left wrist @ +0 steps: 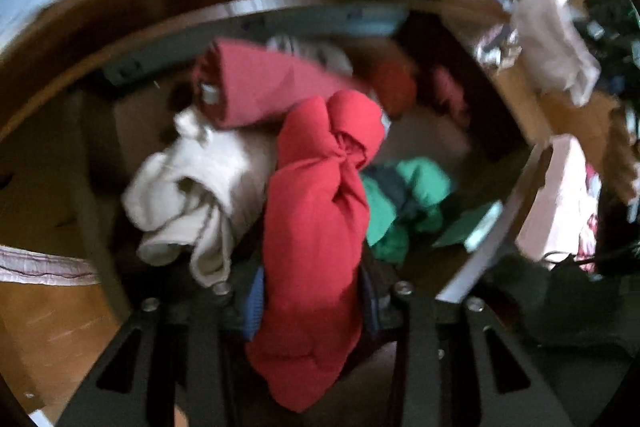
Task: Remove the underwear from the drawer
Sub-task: 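Hold pink underwear up with right tool while left tool grasps red underwear, then lower pink and red underwear into the tray and open both tools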
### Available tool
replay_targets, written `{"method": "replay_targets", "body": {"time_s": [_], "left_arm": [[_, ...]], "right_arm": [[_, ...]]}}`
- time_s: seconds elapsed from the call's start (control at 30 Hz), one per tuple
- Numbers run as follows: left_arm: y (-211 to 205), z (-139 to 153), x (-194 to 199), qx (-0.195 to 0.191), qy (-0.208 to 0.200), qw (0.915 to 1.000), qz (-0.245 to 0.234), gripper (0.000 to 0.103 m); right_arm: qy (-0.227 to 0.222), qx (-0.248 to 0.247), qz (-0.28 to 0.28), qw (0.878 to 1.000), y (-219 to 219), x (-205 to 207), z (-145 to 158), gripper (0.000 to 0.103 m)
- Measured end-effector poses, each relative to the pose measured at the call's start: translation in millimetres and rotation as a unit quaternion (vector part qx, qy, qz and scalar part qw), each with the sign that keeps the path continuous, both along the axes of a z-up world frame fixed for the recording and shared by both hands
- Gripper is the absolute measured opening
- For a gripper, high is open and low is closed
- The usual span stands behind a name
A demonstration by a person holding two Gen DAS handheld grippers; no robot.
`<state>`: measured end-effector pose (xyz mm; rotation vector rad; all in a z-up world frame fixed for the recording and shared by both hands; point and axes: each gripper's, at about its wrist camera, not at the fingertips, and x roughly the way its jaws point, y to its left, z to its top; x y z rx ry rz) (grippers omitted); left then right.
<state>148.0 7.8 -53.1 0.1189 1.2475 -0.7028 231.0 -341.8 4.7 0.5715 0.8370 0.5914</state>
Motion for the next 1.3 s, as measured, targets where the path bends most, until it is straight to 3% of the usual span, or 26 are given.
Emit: {"method": "replay_targets", "body": {"time_s": [0.17, 0.43, 0.7, 0.8, 0.93, 1.07, 1.3], "left_arm": [[26, 47, 4, -0.06, -0.039, 0.997, 0.029, 0.038], [7, 109, 16, -0.111, -0.103, 0.9876, 0.041, 0.038], [-24, 156, 79, -0.111, -0.16, 0.9785, 0.068, 0.038], [-42, 157, 115, -0.118, -0.164, 0.976, 0.083, 0.038], [-66, 161, 156, -0.093, -0.184, 0.9727, 0.106, 0.038], [-88, 159, 194, -0.095, -0.175, 0.9718, 0.127, 0.038], [-126, 148, 248, -0.072, -0.176, 0.9715, 0.141, 0.038]], "right_arm": [[-0.009, 0.004, 0.0, 1.0, 3, -3, 5, 0.023], [-0.02, 0.013, -0.015, 1.0, 7, 16, 28, 0.023], [-0.042, -0.013, -0.047, 0.998, 5, 63, 65, 0.023], [-0.043, -0.025, -0.069, 0.996, -2, 92, 74, 0.023], [-0.038, -0.06, -0.094, 0.993, -8, 130, 79, 0.023], [-0.022, -0.082, -0.105, 0.991, -11, 170, 78, 0.023], [0.008, -0.178, -0.13, 0.975, -6, 239, 60, 0.023]]}}
